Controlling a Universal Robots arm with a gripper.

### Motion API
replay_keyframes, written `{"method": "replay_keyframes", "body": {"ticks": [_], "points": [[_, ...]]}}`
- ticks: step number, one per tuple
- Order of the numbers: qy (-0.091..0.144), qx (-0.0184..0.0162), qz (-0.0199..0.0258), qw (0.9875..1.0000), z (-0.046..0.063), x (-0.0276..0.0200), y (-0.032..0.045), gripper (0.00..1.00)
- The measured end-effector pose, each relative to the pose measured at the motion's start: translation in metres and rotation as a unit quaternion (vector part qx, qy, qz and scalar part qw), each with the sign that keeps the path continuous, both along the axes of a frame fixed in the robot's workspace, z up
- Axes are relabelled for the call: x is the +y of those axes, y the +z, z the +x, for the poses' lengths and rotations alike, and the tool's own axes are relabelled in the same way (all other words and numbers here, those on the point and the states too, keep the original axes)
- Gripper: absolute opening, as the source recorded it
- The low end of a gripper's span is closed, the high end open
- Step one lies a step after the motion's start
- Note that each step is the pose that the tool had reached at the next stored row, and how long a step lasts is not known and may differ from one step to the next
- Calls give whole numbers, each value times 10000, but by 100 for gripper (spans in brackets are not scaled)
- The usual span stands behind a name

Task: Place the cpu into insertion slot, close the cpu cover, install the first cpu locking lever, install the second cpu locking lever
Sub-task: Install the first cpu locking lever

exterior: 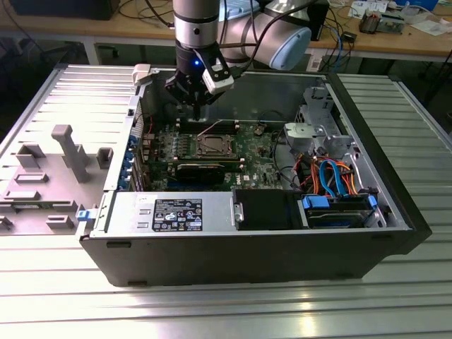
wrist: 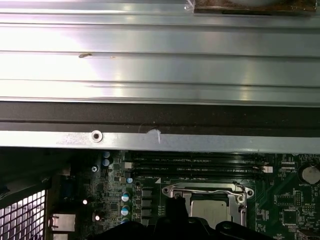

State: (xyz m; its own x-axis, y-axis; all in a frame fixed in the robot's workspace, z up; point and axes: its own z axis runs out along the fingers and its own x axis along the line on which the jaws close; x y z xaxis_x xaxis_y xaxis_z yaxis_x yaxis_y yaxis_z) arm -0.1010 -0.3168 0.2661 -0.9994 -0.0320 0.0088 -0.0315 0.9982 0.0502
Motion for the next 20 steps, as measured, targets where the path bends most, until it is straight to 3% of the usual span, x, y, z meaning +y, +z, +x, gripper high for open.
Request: {"method": "replay_keyframes", "body": {"ticks": [15,20], "points": [[-1,-1,-8,10000,3,0,-10,11],[-7,0,-14,10000,5,0,-149,11]]}}
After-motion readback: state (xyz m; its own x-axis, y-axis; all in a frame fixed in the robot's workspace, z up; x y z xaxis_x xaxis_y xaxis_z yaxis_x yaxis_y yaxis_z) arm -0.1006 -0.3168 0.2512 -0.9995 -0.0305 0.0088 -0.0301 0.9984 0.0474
